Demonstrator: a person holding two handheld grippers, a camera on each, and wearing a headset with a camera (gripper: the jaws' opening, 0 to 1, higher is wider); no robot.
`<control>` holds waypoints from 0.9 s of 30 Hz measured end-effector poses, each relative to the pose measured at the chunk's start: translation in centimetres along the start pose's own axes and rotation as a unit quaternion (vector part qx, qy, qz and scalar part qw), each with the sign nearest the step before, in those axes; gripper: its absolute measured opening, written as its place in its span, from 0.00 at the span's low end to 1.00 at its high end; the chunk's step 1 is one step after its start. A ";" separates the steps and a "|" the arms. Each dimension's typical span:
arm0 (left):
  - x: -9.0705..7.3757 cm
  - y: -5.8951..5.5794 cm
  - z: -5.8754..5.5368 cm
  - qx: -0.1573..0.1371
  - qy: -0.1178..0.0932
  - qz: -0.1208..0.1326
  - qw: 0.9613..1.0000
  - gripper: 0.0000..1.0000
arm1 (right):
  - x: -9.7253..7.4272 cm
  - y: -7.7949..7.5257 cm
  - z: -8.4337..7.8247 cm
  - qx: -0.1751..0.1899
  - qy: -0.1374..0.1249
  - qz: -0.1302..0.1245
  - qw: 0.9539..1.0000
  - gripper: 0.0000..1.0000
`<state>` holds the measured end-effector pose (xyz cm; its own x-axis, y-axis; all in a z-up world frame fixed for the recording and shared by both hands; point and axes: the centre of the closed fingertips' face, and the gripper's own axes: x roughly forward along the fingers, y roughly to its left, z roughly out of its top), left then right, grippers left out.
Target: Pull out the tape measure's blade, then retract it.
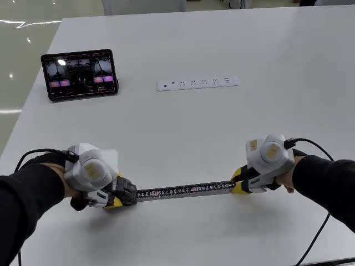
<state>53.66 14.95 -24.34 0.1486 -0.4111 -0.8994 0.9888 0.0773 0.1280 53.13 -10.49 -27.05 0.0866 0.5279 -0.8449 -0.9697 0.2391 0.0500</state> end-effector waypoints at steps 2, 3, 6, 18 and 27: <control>0.0 0.0 0.0 0.000 -0.001 0.001 1.000 0.32 | 0.0 0.0 0.0 0.000 0.001 0.000 1.000 0.09; 0.0 0.0 0.1 0.001 -0.002 0.002 1.000 0.32 | 0.0 0.0 0.0 -0.001 0.003 0.001 1.000 0.09; 0.0 0.1 0.1 -0.002 -0.007 0.005 1.000 0.32 | 0.1 0.1 0.1 -0.014 0.011 0.001 1.000 0.10; 0.1 0.3 0.2 0.005 -0.007 0.019 1.000 0.34 | 0.0 0.1 0.0 -0.055 0.031 0.002 0.998 0.11; 0.0 0.2 0.3 0.008 -0.005 0.020 1.000 0.34 | 0.0 0.2 0.1 -0.072 0.043 0.003 0.996 0.12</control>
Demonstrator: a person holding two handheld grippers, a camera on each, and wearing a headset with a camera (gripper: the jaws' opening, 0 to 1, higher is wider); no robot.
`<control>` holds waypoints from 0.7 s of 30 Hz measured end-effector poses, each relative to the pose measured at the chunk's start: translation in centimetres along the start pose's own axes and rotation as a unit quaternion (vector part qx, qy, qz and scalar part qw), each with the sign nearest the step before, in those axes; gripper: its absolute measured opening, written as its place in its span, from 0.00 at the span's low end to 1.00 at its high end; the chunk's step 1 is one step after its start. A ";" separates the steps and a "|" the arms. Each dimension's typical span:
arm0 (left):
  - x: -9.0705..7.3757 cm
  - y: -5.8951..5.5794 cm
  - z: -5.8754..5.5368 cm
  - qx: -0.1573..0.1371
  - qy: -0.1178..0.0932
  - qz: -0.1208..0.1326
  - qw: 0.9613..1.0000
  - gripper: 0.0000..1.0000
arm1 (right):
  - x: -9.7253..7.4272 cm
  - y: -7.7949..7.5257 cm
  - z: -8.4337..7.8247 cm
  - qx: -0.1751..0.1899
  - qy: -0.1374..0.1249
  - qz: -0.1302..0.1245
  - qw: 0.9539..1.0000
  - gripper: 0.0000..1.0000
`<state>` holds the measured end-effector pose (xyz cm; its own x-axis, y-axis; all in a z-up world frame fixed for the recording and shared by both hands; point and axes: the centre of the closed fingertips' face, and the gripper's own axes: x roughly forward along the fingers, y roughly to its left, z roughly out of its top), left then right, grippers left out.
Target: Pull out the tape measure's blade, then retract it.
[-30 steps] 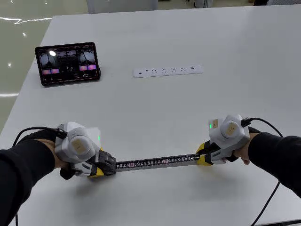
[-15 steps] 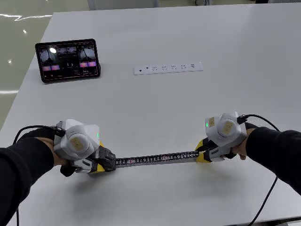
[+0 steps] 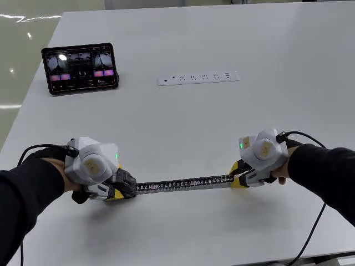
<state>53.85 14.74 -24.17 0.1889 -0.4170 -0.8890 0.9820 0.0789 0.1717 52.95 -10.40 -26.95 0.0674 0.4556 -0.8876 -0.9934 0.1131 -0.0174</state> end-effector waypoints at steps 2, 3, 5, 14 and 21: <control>-0.1 0.0 -0.1 -0.004 -0.001 0.001 1.000 0.34 | 0.0 -0.1 0.0 -0.010 0.003 -0.001 1.000 0.12; -0.2 0.1 -0.1 -0.006 -0.002 0.001 1.000 0.35 | 0.0 -0.1 0.1 -0.013 0.004 -0.001 1.000 0.13; -0.3 0.5 -0.4 -0.011 -0.003 0.008 1.000 0.38 | 0.0 -0.1 0.1 -0.028 0.010 -0.002 1.000 0.13; -1.4 1.0 -0.7 -0.023 -0.011 0.017 1.000 0.45 | -0.7 -0.1 0.5 -0.039 0.011 -0.004 0.999 0.17; -2.4 1.1 -0.8 -0.050 -0.026 0.020 0.998 0.51 | -1.3 0.0 0.8 -0.011 0.002 -0.014 1.000 0.23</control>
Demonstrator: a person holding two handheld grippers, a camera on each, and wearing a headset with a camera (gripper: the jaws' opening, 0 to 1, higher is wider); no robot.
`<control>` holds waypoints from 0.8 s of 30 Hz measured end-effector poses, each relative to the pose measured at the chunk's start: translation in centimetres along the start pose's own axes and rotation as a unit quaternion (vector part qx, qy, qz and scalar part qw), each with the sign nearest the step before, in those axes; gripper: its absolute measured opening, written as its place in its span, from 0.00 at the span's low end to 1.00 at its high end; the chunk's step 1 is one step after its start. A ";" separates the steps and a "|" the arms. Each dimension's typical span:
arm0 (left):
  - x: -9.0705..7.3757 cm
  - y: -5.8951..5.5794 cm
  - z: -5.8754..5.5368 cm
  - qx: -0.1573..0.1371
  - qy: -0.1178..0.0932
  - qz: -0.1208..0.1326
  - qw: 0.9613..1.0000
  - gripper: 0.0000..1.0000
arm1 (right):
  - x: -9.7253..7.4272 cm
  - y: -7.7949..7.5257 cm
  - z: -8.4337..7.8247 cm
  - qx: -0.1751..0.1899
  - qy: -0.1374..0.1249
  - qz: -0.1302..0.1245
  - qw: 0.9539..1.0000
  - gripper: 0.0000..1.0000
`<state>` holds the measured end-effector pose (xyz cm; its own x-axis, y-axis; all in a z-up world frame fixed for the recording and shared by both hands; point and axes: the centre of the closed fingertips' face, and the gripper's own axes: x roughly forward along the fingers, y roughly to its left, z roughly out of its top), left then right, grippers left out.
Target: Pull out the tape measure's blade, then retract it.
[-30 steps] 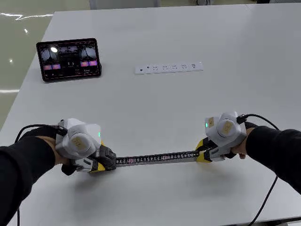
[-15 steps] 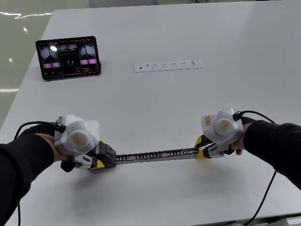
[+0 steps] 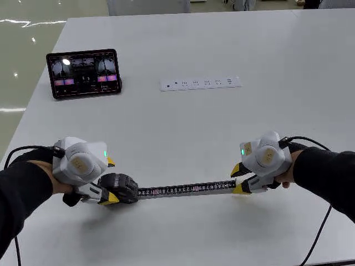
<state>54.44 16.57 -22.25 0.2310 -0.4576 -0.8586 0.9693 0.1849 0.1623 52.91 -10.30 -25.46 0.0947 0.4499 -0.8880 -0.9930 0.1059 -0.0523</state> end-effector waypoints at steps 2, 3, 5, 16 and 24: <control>-0.2 0.1 0.0 -0.016 -0.004 0.002 1.000 0.53 | -0.2 -0.1 0.1 0.014 -0.010 -0.004 1.000 0.25; -0.3 0.1 0.0 -0.021 -0.006 0.004 1.000 0.55 | -0.3 -0.1 0.0 0.018 -0.011 -0.004 1.000 0.27; -0.6 0.0 0.2 -0.040 -0.018 0.003 0.999 0.58 | -0.6 -0.1 0.0 0.036 -0.016 -0.009 0.999 0.29; -1.5 0.2 0.2 -0.120 -0.053 0.014 0.991 0.74 | -1.8 0.0 -0.4 0.093 -0.049 -0.041 0.994 0.40; -1.9 0.1 -0.6 -0.169 -0.067 0.035 0.983 0.88 | -3.1 0.2 -0.7 0.138 -0.079 -0.059 0.985 0.44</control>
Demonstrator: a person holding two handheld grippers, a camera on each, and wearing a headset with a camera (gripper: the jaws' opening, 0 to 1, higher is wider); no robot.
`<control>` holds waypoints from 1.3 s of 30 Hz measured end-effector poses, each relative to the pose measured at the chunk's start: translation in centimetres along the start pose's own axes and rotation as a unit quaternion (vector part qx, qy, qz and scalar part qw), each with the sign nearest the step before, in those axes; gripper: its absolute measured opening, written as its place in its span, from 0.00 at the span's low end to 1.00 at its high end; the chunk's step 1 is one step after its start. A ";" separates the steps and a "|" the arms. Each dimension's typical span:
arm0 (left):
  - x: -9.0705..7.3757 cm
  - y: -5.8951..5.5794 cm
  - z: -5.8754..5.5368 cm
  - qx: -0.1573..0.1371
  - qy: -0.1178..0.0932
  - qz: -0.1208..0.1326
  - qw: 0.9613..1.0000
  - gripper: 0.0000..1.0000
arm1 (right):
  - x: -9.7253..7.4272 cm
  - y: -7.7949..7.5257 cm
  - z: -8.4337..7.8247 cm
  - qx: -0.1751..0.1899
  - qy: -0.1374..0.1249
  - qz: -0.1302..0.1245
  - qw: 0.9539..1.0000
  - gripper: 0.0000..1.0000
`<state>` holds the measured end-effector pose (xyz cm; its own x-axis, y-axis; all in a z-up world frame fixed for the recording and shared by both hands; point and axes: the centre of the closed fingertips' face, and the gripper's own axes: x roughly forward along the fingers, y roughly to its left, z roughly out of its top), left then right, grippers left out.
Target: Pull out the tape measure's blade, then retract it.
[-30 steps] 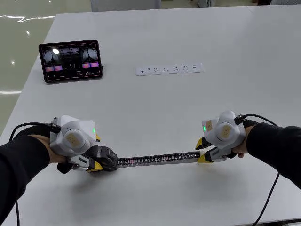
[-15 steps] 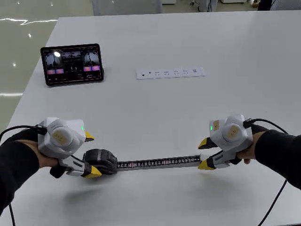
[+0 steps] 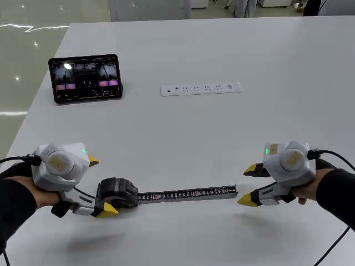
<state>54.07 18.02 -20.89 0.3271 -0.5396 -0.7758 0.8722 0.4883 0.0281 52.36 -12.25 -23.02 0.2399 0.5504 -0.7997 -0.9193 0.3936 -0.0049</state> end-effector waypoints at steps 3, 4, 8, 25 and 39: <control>-0.4 0.2 -0.5 -0.042 -0.016 0.010 0.999 0.95 | -0.6 0.0 0.0 0.013 -0.011 -0.008 1.000 0.46; -0.5 0.2 -0.6 -0.052 -0.020 0.012 0.998 0.98 | -0.7 0.0 0.0 0.016 -0.015 -0.011 1.000 0.46; -0.9 0.2 -1.7 -0.080 -0.025 0.019 0.996 0.99 | -1.4 0.1 -0.1 0.023 -0.026 -0.022 0.999 0.48; -4.5 0.5 -2.8 -0.156 -0.101 0.093 0.978 0.99 | -4.0 0.9 -1.5 0.068 -0.074 -0.062 0.993 0.68; -5.4 -1.8 -4.3 -0.155 -0.109 0.108 0.976 0.99 | -5.8 2.2 -3.1 0.096 -0.094 -0.092 0.987 0.84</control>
<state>49.21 23.03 -19.41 0.5898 -0.5175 -0.6199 0.6340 0.7722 -0.0414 47.98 -16.87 -20.22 0.4674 0.5764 -0.6703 -0.7828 0.6222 -0.0108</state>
